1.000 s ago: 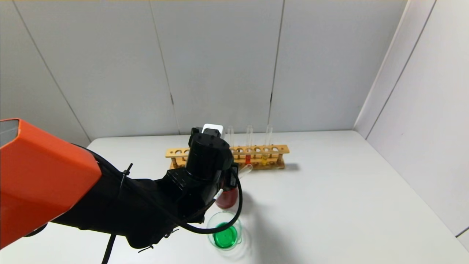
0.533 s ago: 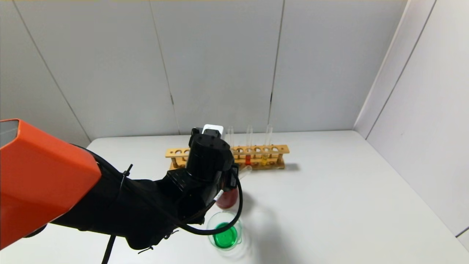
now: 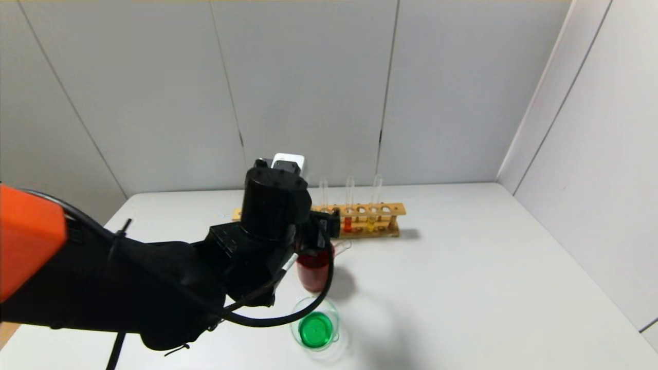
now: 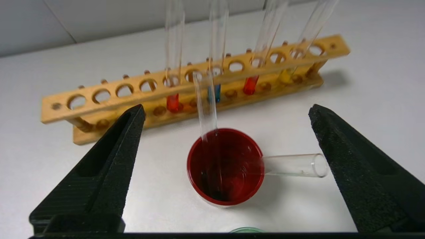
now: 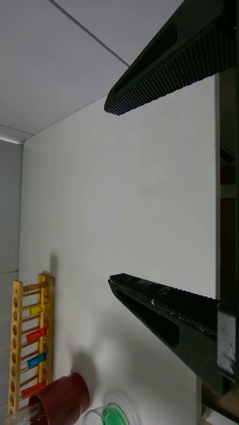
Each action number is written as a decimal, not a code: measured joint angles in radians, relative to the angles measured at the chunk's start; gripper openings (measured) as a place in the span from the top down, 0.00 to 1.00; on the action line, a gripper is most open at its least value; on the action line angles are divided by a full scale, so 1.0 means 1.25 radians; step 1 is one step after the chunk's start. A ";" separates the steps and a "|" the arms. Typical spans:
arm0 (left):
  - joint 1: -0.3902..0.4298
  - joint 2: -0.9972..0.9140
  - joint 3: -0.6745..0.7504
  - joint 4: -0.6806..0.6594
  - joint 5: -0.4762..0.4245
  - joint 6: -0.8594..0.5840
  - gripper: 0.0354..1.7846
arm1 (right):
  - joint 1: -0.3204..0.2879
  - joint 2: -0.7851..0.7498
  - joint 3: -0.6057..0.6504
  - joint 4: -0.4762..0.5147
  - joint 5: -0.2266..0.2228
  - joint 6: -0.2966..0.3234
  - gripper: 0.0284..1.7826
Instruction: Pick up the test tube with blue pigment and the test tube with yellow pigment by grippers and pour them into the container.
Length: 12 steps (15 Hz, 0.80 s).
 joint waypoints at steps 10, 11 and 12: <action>0.066 -0.475 0.052 0.269 0.159 0.142 0.02 | 0.000 0.000 0.000 0.000 0.000 0.000 0.02; 0.104 -0.535 0.066 0.308 0.164 0.145 0.02 | 0.000 0.000 0.000 0.000 0.000 0.000 0.02; 0.143 -0.592 0.078 0.341 0.166 0.150 0.02 | 0.000 0.000 0.000 0.000 0.000 0.000 0.02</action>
